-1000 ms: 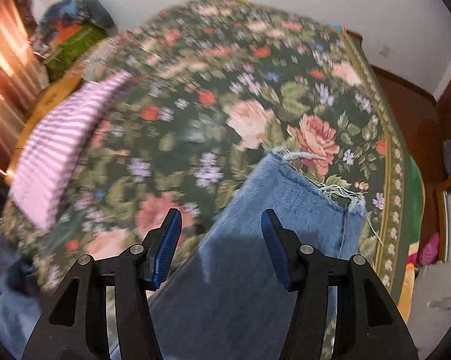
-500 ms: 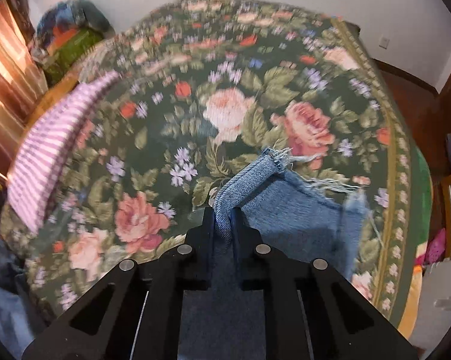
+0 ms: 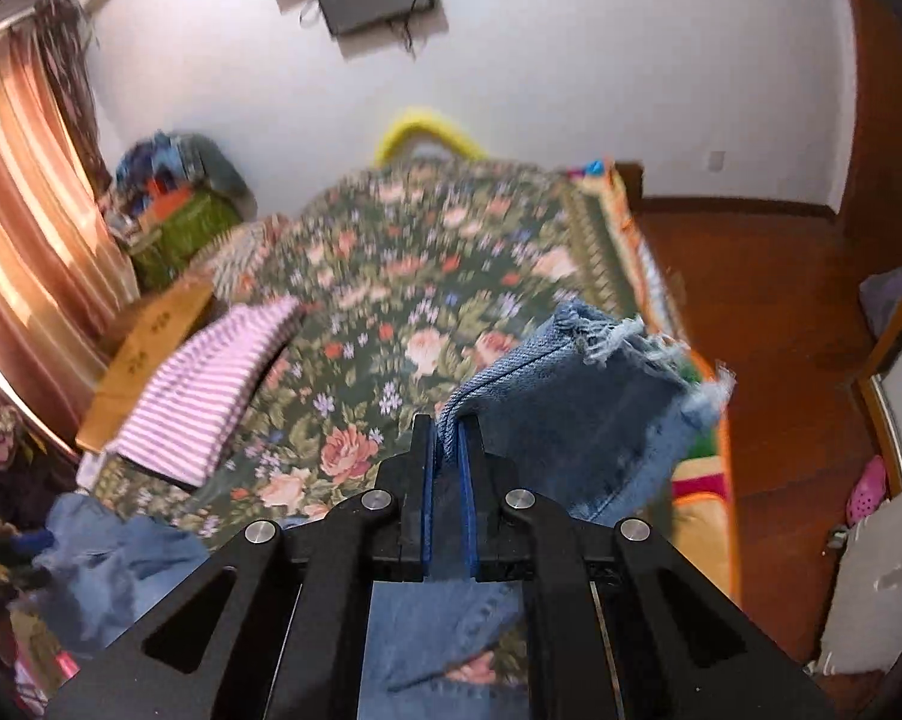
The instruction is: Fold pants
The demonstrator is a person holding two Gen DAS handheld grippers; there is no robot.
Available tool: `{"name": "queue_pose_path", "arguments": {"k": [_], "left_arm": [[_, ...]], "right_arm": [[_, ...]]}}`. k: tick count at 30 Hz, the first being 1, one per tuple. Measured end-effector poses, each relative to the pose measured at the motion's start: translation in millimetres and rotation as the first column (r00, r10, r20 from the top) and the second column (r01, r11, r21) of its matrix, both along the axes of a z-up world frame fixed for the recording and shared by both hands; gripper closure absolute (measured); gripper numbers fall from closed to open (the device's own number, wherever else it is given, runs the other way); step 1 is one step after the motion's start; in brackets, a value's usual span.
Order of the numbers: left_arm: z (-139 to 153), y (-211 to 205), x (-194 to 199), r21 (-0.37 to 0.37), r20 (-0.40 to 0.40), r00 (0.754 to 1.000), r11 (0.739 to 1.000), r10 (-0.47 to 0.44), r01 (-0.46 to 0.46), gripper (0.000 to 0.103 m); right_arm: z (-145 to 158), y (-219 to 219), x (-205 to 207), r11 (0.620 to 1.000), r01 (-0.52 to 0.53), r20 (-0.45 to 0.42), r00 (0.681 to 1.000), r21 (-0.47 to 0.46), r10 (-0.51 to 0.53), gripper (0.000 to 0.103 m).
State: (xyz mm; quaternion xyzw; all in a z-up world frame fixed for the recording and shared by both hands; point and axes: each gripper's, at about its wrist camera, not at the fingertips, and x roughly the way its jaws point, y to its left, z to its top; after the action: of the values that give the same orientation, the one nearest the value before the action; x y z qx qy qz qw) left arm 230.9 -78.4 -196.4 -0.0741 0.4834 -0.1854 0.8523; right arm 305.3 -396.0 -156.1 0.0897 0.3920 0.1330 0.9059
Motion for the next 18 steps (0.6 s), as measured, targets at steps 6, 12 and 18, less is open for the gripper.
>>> {"name": "queue_pose_path", "arguments": {"k": [6, 12, 18], "left_arm": [[-8, -80, -10, -0.019, 0.003, 0.989, 0.989, -0.145, 0.145, 0.038], [-33, -145, -23, -0.022, -0.023, 0.969, 0.969, -0.246, 0.245, 0.038], [-67, -177, -22, 0.011, -0.083, 0.955, 0.958, -0.286, 0.288, 0.069]], "right_arm": [[19, -31, -37, 0.999, 0.040, 0.050, 0.998, 0.025, -0.041, 0.096], [20, -60, -56, 0.994, 0.088, 0.053, 0.994, 0.059, -0.091, 0.096], [20, -75, -68, 0.991, 0.102, 0.055, 0.993, 0.090, -0.107, 0.096]]}}
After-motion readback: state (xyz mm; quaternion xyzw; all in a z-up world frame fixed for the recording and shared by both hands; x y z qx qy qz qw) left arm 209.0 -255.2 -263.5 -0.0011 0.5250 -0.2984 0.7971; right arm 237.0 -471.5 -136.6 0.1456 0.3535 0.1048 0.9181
